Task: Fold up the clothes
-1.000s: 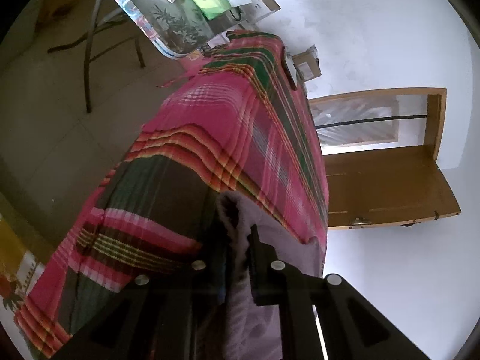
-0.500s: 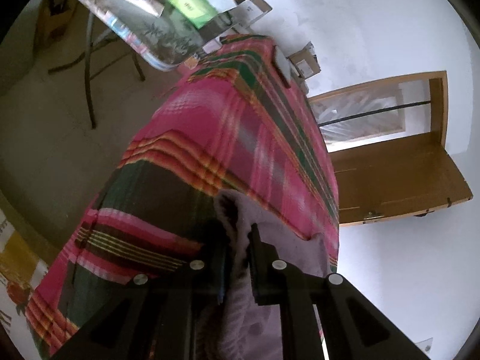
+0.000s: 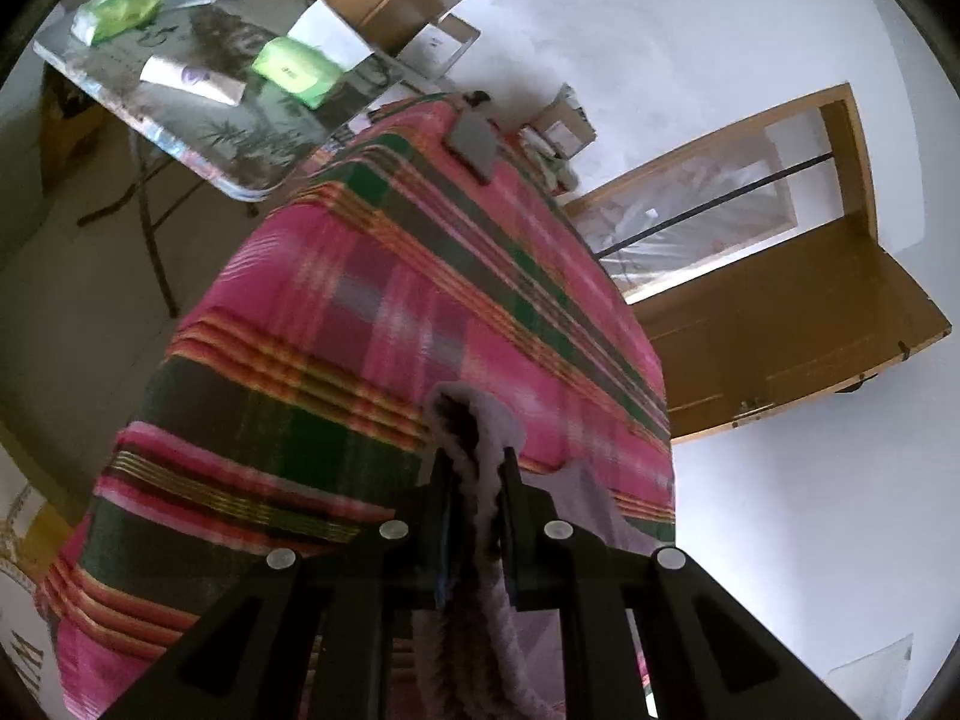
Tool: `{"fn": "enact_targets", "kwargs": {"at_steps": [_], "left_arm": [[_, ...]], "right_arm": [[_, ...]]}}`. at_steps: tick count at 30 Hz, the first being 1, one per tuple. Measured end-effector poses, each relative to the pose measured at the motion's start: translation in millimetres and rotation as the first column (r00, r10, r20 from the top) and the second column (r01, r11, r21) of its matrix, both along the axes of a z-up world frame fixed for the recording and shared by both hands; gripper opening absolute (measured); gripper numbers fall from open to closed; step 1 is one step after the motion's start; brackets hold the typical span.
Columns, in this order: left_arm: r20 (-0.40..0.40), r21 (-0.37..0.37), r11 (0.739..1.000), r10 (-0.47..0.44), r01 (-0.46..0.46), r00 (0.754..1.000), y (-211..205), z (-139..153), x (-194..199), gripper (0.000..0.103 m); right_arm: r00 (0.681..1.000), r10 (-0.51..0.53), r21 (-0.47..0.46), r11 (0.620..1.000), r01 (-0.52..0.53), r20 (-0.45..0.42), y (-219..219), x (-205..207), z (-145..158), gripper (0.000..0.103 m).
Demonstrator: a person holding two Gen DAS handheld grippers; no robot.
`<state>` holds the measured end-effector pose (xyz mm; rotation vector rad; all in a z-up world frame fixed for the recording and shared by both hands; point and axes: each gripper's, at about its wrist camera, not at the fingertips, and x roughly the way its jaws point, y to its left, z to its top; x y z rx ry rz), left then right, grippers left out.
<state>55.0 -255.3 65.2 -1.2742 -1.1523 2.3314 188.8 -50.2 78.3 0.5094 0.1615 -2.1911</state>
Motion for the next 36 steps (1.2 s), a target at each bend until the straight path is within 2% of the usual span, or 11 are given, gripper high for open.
{"fn": "enact_targets", "kwargs": {"at_steps": [8,23,29,36], "left_arm": [[-0.062,-0.037,0.996,-0.086,0.083,0.994,50,32,-11,0.013],[-0.079,-0.041,0.966,-0.258,0.256,0.963,138,55,-37,0.014],[-0.064,-0.041,0.943,-0.332,0.33,0.941,176,52,-48,0.014],[-0.005,-0.027,0.918,-0.395,0.395,0.919,214,32,-64,0.014]], "right_arm": [[0.997,-0.081,-0.072,0.994,0.08,-0.016,46,13,24,0.015],[0.962,-0.271,-0.132,0.955,0.266,-0.022,118,6,44,0.015],[0.94,-0.342,-0.137,0.931,0.338,-0.004,151,4,45,0.015],[0.907,-0.417,-0.124,0.899,0.421,0.059,181,-1,33,0.015]]}}
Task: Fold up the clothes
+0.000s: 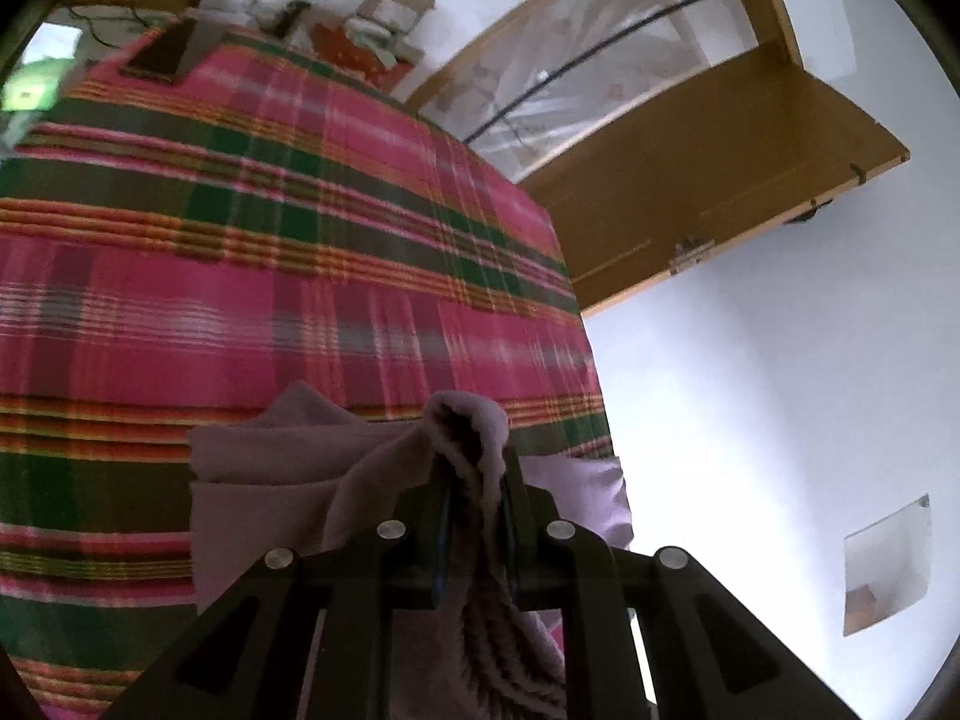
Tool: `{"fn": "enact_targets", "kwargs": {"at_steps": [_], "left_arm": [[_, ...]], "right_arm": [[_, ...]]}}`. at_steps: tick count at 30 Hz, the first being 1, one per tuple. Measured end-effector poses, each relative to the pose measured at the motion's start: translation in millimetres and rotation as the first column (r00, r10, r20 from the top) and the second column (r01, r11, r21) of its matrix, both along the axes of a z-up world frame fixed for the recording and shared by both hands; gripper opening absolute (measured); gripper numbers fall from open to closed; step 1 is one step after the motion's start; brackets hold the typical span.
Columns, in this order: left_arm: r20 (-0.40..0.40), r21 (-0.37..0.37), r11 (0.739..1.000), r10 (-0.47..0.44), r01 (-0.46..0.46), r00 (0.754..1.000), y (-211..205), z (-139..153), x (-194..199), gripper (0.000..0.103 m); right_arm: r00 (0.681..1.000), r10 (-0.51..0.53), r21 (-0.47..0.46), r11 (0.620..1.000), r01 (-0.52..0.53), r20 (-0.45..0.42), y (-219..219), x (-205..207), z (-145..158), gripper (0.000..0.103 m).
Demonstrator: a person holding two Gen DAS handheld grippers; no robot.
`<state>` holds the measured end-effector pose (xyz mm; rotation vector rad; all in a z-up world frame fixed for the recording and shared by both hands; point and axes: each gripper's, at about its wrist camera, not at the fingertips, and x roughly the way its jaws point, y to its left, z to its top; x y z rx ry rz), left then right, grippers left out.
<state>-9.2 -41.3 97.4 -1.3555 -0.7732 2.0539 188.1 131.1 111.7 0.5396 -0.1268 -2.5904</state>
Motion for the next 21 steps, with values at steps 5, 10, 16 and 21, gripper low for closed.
{"fn": "enact_targets", "kwargs": {"at_steps": [5,10,16,21], "left_arm": [[0.025,0.007,0.999,-0.044,0.044,0.999,24,-14,-7,0.014],[0.067,-0.008,0.998,-0.069,0.069,0.995,42,-32,-12,0.014],[0.111,-0.016,0.997,-0.073,0.075,0.991,50,-51,-19,0.017],[0.05,0.0,0.999,-0.052,0.053,0.997,38,-44,-14,0.027]], "right_arm": [[0.998,-0.052,0.01,0.999,0.052,0.019,15,1,-6,0.015],[0.993,-0.093,-0.001,0.996,0.094,0.074,33,-1,-22,0.015],[0.985,-0.117,-0.019,0.993,0.12,0.13,50,-7,-41,0.015],[0.98,-0.126,-0.031,0.991,0.132,0.156,61,-7,-48,0.016]]}}
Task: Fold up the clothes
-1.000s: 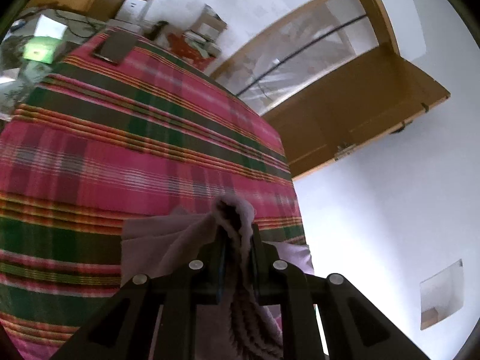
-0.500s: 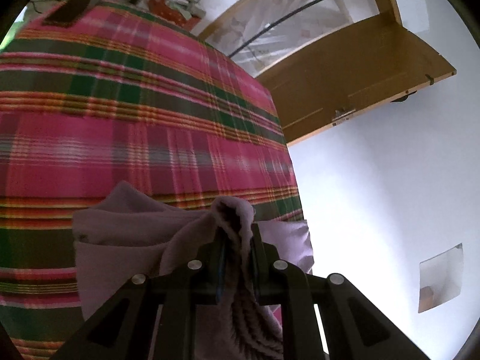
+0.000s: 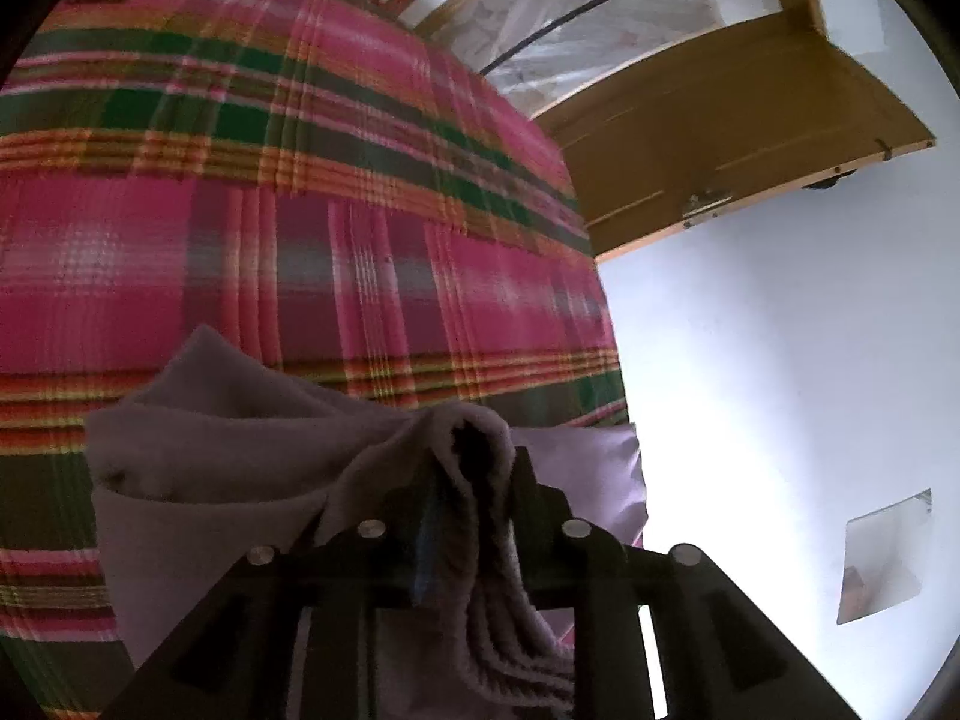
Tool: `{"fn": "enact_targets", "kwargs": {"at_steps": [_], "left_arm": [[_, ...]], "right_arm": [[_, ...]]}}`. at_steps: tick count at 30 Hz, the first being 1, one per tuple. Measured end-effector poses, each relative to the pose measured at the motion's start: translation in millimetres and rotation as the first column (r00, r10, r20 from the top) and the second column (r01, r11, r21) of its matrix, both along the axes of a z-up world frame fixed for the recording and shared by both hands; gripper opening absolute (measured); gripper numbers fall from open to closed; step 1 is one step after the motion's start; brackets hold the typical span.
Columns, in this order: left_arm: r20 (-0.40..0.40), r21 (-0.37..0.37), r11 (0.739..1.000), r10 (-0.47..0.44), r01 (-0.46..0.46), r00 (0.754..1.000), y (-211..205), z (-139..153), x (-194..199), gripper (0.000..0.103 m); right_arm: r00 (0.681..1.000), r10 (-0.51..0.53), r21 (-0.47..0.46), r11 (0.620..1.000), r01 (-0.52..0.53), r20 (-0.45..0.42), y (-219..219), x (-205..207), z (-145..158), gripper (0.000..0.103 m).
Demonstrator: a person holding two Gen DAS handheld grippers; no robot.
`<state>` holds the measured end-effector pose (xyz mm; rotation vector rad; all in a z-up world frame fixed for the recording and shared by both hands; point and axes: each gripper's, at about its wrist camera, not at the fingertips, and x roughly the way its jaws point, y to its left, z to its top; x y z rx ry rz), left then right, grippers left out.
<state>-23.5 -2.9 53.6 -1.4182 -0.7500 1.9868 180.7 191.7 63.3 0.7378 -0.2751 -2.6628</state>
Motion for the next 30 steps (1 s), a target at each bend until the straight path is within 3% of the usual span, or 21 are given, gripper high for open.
{"fn": "enact_targets", "kwargs": {"at_steps": [9,15,19,25,30], "left_arm": [[-0.077,0.033,0.987,0.161,-0.159,0.984,-57,12,24,0.031],[-0.037,0.036,0.968,0.249,-0.248,0.968,-92,-9,42,0.031],[0.01,0.054,0.959,0.278,-0.278,0.96,-101,-30,52,0.031],[0.034,0.03,0.958,0.284,-0.285,0.958,-106,-47,69,0.031],[0.05,0.045,0.954,0.293,-0.295,0.955,-109,-51,78,0.031]], "right_arm": [[0.993,-0.02,-0.09,0.995,0.031,0.116,27,-2,-25,0.018],[0.985,-0.081,-0.063,0.994,0.091,0.151,44,4,-31,0.029],[0.983,-0.15,-0.021,0.988,0.153,0.108,55,10,-22,0.03],[0.998,-0.037,-0.002,0.999,0.037,0.051,38,-4,-4,0.031],[0.997,0.075,0.138,0.987,-0.077,0.023,2,-17,-1,0.031]]}}
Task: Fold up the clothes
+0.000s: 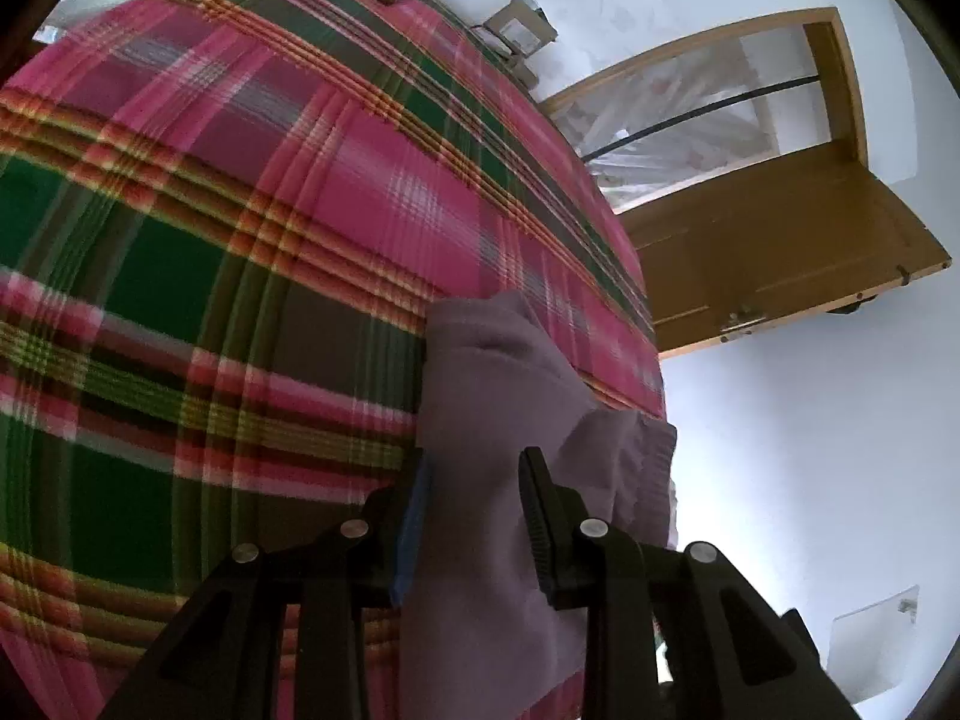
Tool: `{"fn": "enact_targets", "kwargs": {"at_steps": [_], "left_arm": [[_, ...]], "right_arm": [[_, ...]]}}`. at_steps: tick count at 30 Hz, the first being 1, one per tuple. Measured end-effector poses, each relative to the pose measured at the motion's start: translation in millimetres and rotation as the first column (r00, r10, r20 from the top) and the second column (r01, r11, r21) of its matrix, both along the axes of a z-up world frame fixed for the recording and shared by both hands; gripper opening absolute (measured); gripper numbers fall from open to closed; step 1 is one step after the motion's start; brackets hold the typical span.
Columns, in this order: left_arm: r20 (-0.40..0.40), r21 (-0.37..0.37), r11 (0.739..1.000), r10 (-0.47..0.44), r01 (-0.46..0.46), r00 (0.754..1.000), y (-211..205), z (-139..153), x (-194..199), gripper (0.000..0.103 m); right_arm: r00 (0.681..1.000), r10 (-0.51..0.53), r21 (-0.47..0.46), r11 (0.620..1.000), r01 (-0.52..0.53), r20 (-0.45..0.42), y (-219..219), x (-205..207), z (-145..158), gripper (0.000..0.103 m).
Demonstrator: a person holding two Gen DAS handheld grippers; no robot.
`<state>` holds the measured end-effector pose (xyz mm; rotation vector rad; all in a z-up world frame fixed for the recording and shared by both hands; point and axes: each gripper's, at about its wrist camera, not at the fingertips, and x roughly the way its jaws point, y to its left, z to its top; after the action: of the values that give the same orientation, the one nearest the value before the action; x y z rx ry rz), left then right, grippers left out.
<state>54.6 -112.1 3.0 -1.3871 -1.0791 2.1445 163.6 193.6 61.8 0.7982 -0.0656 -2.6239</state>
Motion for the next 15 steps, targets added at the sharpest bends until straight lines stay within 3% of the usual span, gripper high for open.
{"fn": "enact_targets", "kwargs": {"at_steps": [3,5,7,10,13,15], "left_arm": [[0.001,-0.007,1.0,-0.002,0.002,1.0,1,-1,3,0.031],[0.006,-0.004,1.0,-0.009,0.009,1.0,0,-4,6,0.031],[0.01,-0.014,1.0,-0.012,0.012,1.0,1,-4,7,0.031],[0.009,-0.018,1.0,-0.016,0.016,1.0,2,-4,9,0.031],[0.01,-0.022,1.0,-0.019,0.019,1.0,2,-5,10,0.031],[0.014,-0.023,1.0,-0.019,0.019,1.0,2,-6,10,0.031]], "right_arm": [[1.0,-0.016,0.08,0.997,0.014,0.025,-9,-8,-8,0.03],[0.998,-0.043,0.089,0.995,0.039,0.038,-5,-10,-12,0.014],[0.997,-0.063,0.072,0.996,0.06,0.048,3,-11,-12,0.006],[0.994,-0.095,0.04,0.995,0.093,0.055,16,-9,-6,0.005],[0.992,-0.108,-0.051,0.992,0.112,0.06,35,0,5,0.005],[0.99,-0.12,-0.049,0.991,0.124,0.074,37,0,6,0.005]]}}
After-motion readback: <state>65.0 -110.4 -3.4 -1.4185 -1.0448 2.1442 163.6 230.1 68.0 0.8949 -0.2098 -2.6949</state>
